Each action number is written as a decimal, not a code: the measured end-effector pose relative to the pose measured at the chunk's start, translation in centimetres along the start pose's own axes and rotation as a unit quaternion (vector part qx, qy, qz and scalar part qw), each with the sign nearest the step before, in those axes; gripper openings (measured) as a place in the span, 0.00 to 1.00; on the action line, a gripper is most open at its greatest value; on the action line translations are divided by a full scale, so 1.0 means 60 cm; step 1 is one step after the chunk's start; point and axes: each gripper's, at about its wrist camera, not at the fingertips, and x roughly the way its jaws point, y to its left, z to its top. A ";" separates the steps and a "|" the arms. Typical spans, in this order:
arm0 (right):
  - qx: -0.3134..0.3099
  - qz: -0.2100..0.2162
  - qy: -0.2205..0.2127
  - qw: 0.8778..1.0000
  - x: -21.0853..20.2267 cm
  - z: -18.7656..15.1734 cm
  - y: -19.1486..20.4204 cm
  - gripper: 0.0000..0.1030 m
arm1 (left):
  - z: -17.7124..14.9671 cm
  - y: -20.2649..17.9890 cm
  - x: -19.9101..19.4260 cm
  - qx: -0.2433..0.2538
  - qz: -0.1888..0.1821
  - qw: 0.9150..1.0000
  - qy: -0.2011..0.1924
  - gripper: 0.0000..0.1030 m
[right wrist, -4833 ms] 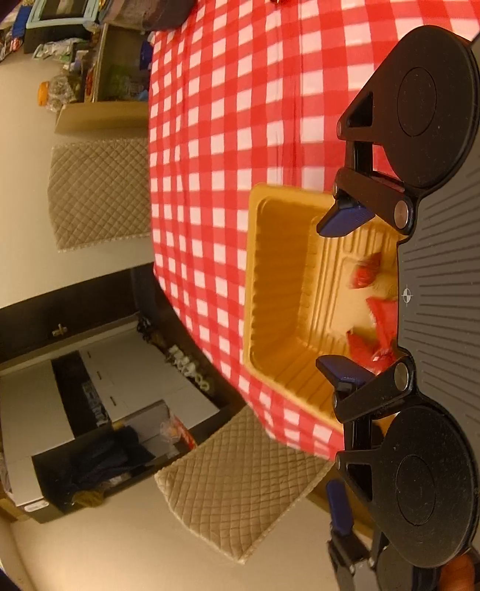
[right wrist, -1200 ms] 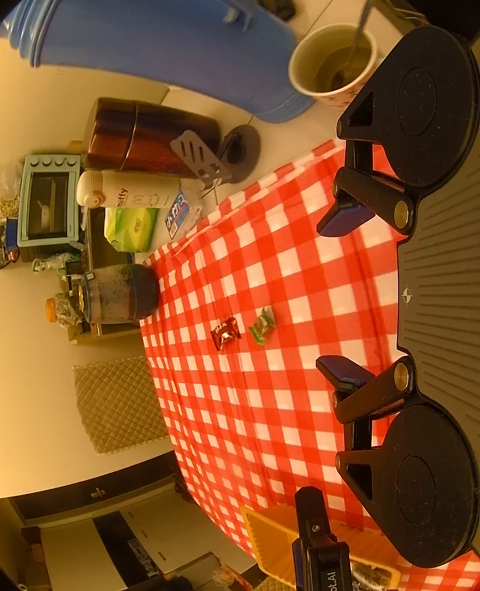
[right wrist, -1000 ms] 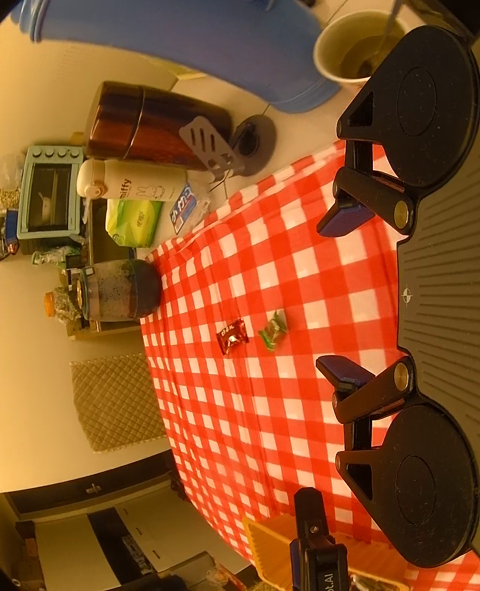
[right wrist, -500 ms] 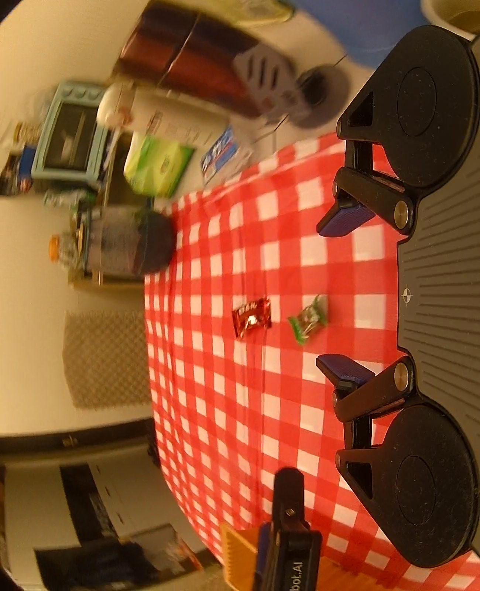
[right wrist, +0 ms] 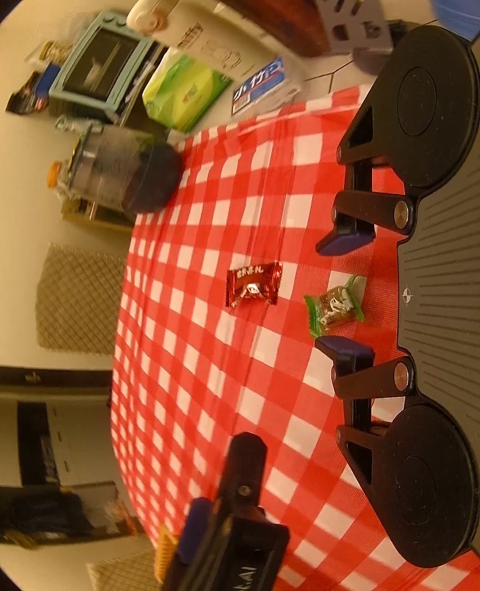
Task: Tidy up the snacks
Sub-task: 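Close the right tool on the green-wrapped candy, then close the left tool on the red-wrapped candy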
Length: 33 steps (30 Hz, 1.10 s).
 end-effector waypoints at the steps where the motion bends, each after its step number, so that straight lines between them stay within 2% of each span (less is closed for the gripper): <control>1: -0.002 0.003 0.001 1.000 0.004 -0.001 0.000 0.41 | 0.000 0.000 0.004 0.000 0.000 1.000 0.001 0.92; 5: -0.006 0.009 -0.001 1.000 0.012 -0.006 0.000 0.31 | 0.001 -0.001 0.016 0.000 -0.001 1.000 0.004 0.92; 7: -0.004 0.011 -0.003 1.000 0.014 -0.007 -0.001 0.21 | 0.001 -0.004 0.020 0.000 -0.002 1.000 0.005 0.92; 10: 0.016 0.001 -0.006 1.000 0.007 -0.005 -0.003 0.21 | 0.003 -0.010 0.028 0.000 -0.007 1.000 0.006 0.92; 16: 0.129 -0.056 -0.024 0.990 -0.015 -0.005 -0.056 0.21 | 0.013 -0.034 0.059 -0.002 -0.021 1.000 -0.006 0.90; 22: 0.177 -0.082 -0.022 0.981 -0.029 -0.011 -0.094 0.21 | 0.021 -0.063 0.102 -0.007 -0.046 0.999 -0.017 0.76; 29: 0.202 -0.102 -0.021 0.974 -0.033 -0.035 -0.109 0.20 | 0.021 -0.093 0.142 0.004 -0.060 0.998 -0.033 0.52; 33: 0.209 -0.105 -0.023 0.972 -0.032 -0.042 -0.110 0.20 | 0.024 -0.106 0.161 0.007 -0.058 0.998 -0.039 0.46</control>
